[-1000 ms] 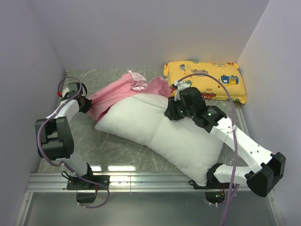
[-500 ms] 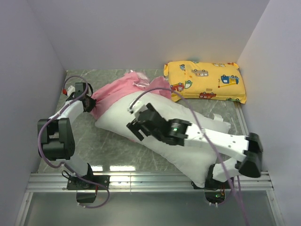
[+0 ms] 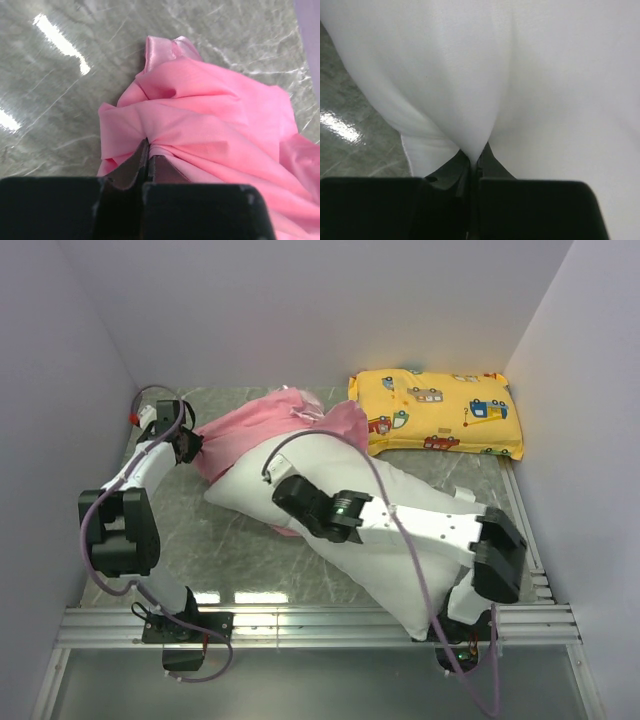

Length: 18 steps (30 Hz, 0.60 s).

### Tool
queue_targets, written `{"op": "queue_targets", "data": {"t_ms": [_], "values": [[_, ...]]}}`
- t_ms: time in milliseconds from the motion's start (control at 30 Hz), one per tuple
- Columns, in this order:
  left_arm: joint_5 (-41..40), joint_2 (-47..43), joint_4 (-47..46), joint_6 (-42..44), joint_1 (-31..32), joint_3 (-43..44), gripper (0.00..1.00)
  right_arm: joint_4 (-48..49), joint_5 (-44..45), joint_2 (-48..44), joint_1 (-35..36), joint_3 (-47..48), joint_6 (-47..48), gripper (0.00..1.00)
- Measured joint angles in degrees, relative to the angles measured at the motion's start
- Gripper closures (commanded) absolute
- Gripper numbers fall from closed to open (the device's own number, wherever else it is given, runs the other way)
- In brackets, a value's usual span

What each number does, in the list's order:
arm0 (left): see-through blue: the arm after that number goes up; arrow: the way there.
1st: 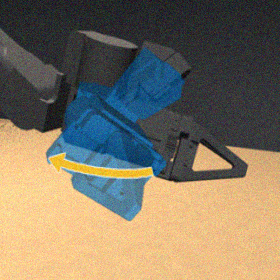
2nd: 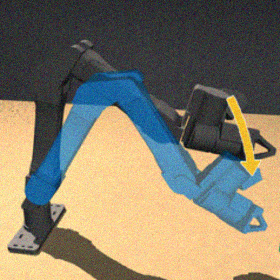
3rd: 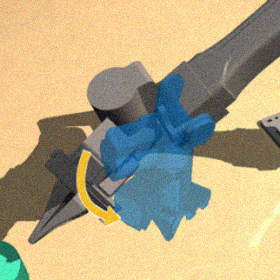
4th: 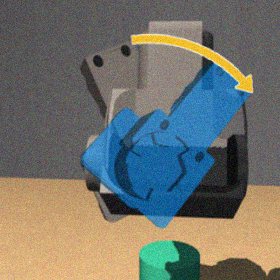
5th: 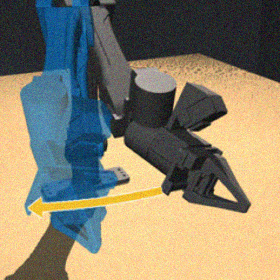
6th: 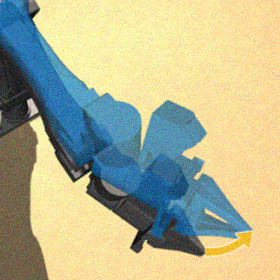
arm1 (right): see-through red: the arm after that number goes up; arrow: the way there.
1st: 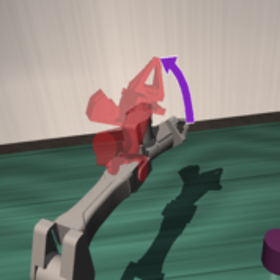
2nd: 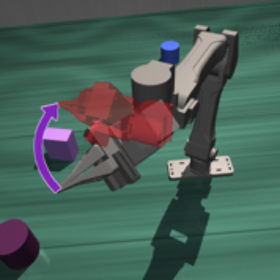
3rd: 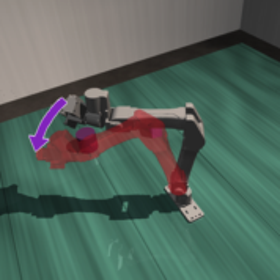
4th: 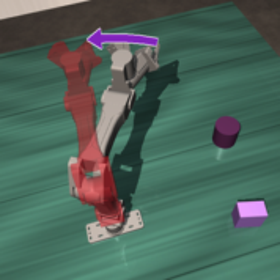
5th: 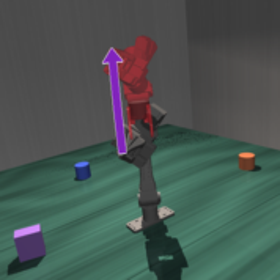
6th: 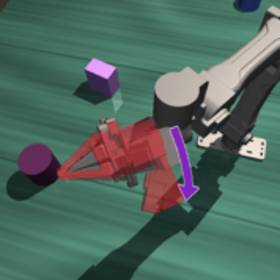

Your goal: Remove the pillowcase from the pillow

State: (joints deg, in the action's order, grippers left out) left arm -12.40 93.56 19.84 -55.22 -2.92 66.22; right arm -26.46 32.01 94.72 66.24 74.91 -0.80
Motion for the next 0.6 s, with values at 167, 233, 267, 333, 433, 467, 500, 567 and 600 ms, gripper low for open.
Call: {"op": "queue_targets", "data": {"t_ms": [167, 233, 267, 333, 433, 467, 500, 567, 600], "values": [[0.7, 4.76, 0.96, -0.02, -1.36, 5.49, 0.99, -2.93, -7.82, -14.58, -1.77, -2.71, -0.72, 1.0], [0.76, 7.02, 0.94, -0.02, -2.34, 7.43, 1.0, -4.33, -12.17, -22.82, -2.75, -3.72, -1.14, 1.0], [0.74, 8.13, 0.98, -0.04, -2.84, 8.13, 1.0, -4.76, -14.49, -26.88, -3.17, -4.17, -1.44, 1.0], [0.79, 9.44, 1.03, -0.07, -3.41, 8.79, 0.99, -5.25, -18.34, -33.62, -4.15, -4.5, -2.03, 1.0], [0.96, 10.21, 0.79, -0.22, -3.82, 8.44, 0.99, -4.63, -22.21, -42.01, -6.43, -4.52, -3.3, 1.0], [1.01, 10.21, 0.55, -0.28, -3.8, 8.04, 1.0, -4.2, -22.53, -43.91, -7.58, -4.52, -3.96, 1.0], [1.07, 10.1, 0.17, -0.46, -3.67, 7.48, 0.99, -3.76, -22.45, -45.22, -8.72, -4.52, -4.48, 1.0], [1.2, 9.86, -0.87, -0.63, -3.15, 5.66, 1.0, -3.06, -21.27, -46.88, -10.56, -4.52, -5.7, 1.0], [1.25, 9.64, -1.27, -0.68, -2.86, 4.61, 1.0, -2.71, -20.26, -47.39, -11.21, -4.52, -6.25, 1.0]]}}
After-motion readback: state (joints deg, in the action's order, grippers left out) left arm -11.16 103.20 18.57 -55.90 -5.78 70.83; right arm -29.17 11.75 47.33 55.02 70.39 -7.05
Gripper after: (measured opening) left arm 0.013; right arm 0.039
